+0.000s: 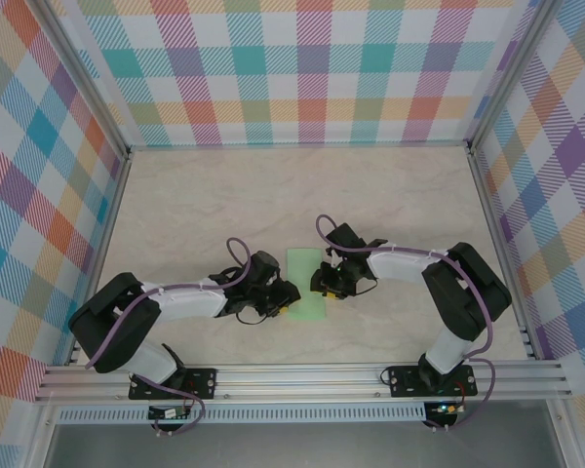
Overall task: Fold a paper plane with a square sheet of paper (pick it up from the middle)
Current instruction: Fold the triangle a second time at the center of the table.
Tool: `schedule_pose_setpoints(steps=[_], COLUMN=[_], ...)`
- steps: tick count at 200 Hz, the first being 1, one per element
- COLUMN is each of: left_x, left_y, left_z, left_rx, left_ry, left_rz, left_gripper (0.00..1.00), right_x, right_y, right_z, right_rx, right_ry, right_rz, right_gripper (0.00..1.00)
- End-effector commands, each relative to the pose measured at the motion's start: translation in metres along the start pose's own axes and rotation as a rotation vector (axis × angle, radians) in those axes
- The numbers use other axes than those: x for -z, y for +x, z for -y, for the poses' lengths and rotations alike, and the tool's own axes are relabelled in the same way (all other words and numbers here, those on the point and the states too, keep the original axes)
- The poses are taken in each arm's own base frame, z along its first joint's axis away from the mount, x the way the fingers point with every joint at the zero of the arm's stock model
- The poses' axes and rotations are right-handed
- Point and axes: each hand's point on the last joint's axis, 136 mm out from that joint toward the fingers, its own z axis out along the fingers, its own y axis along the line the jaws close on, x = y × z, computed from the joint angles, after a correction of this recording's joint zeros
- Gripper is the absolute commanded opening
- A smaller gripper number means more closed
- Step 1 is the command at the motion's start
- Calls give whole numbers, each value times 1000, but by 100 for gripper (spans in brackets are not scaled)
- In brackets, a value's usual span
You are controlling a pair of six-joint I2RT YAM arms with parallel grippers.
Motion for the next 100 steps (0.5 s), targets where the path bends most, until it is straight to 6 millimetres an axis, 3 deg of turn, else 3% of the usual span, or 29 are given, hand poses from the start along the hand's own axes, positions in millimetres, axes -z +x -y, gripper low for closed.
schedule_pose_setpoints(steps=[1, 100], left_x=[-4, -7], left_y=[-11, -29], left_z=[13, -1], left_rx=[23, 72], left_ry=[84, 54], left_rz=[32, 60], left_gripper=[34, 34], right_x=[-11, -9], right_y=[12, 14], right_z=[27, 25], right_rx=[-39, -35], right_ry=[87, 73], right_rz=[-41, -36], right_gripper=[37, 37])
